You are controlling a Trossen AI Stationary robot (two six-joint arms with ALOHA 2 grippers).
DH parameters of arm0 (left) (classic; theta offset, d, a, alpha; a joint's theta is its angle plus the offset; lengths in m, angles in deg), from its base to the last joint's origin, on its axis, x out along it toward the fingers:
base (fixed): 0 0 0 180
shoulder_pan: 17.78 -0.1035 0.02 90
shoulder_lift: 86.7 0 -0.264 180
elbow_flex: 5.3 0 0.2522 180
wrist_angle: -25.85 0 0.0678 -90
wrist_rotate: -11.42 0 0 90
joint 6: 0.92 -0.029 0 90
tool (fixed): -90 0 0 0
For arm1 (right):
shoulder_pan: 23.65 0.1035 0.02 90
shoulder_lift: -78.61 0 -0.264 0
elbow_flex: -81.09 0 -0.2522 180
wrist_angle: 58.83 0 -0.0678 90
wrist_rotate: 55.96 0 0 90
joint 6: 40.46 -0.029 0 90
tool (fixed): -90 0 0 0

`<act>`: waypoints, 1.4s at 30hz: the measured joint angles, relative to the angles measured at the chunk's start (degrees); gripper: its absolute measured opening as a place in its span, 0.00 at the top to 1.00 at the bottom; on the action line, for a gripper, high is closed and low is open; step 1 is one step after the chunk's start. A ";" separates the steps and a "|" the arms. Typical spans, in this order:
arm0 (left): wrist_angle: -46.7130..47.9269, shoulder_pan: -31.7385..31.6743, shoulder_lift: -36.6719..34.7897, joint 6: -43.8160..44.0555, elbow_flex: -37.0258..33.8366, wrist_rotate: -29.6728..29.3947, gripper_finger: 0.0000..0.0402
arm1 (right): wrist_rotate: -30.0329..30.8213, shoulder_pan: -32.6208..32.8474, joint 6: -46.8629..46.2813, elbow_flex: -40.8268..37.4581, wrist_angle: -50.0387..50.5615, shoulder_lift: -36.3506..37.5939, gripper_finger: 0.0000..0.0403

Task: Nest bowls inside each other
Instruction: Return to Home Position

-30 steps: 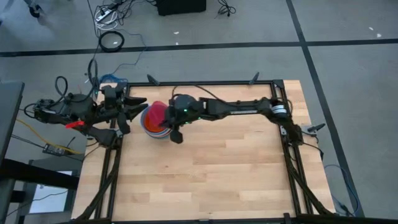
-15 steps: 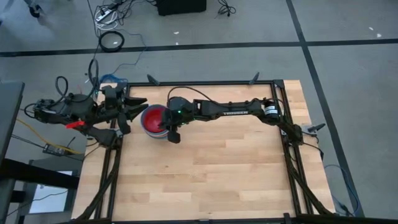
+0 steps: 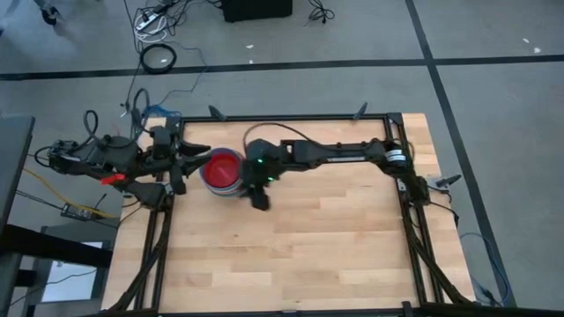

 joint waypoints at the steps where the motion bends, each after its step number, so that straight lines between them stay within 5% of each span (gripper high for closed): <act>1: 0.23 0.00 0.10 0.56 -0.05 0.59 0.64 | -1.67 0.54 0.65 0.00 2.74 0.87 0.71; 11: -6.87 0.00 1.52 1.58 -0.05 1.13 0.64 | -8.11 8.23 7.72 -0.07 13.50 16.11 0.71; 13: -9.51 -0.09 1.46 -9.66 0.90 8.13 0.64 | -10.15 9.03 8.73 -0.07 13.90 20.66 0.71; 16: -12.56 -0.06 1.19 -24.13 3.06 29.71 0.64 | -11.77 10.01 9.25 -0.07 14.33 29.33 0.71; 18: -12.52 -0.94 0.99 -27.32 4.95 35.46 0.64 | -12.02 10.20 9.41 -0.04 14.73 35.13 0.71; 29: -2.38 -9.75 -6.72 -28.11 4.04 32.32 0.64 | -11.91 6.91 10.64 -3.89 18.93 57.99 0.71; 42: -5.33 -10.47 -30.62 -22.60 -11.79 31.80 0.64 | -7.52 3.33 5.02 -40.80 3.90 86.37 0.71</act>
